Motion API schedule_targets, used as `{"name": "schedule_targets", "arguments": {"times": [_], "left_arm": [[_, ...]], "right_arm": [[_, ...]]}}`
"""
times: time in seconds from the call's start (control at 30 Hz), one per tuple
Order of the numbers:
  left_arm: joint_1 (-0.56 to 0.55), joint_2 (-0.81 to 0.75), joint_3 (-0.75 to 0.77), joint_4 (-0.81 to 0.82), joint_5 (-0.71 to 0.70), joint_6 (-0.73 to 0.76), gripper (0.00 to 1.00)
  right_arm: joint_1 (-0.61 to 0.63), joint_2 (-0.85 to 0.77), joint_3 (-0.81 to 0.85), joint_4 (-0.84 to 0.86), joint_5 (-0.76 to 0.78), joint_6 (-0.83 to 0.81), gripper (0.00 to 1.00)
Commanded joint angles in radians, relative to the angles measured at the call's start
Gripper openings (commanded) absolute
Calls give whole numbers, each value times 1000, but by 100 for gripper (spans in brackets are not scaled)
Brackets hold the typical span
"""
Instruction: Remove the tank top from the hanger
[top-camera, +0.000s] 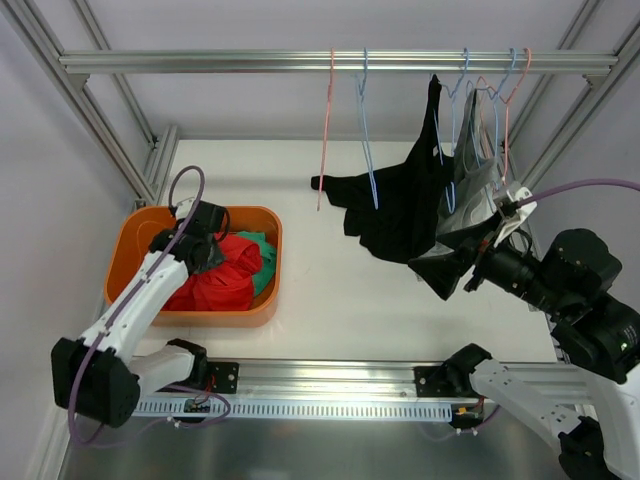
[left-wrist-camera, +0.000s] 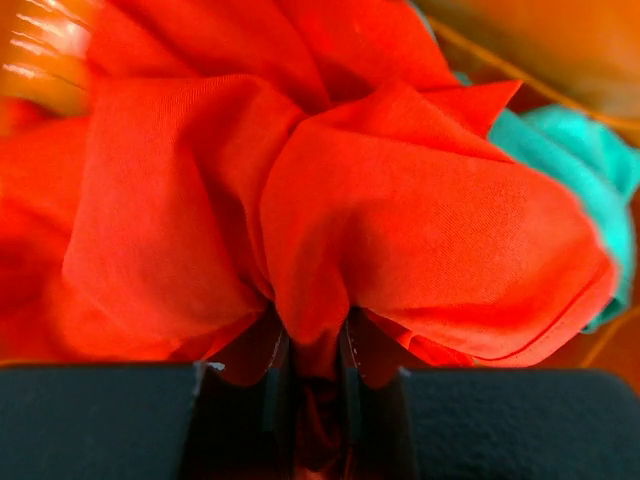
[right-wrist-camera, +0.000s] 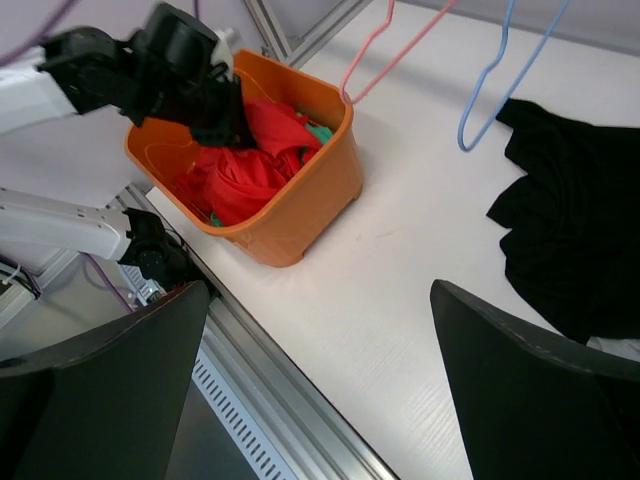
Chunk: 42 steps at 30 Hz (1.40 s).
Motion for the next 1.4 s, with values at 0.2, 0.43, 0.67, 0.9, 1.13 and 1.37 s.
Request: {"name": "schedule_targets", "arguments": {"times": [0.2, 0.43, 0.67, 0.9, 1.13, 1.37], "left_arm": [[48, 57, -116, 175, 226, -7, 0], [51, -226, 68, 26, 236, 94, 99], [51, -365, 323, -83, 461, 232, 99], [51, -545, 283, -68, 752, 315, 99], [51, -626, 177, -68, 693, 378, 99], [51, -612, 145, -69, 706, 389, 99]], "right_arm": [[1, 153, 319, -51, 217, -76, 99], [-25, 404, 562, -242, 612, -225, 99], [-217, 633, 676, -196, 506, -259, 100], [-293, 841, 794, -136, 440, -244, 94], [-315, 932, 793, -124, 446, -215, 51], [-315, 926, 806, -104, 449, -201, 16]]}}
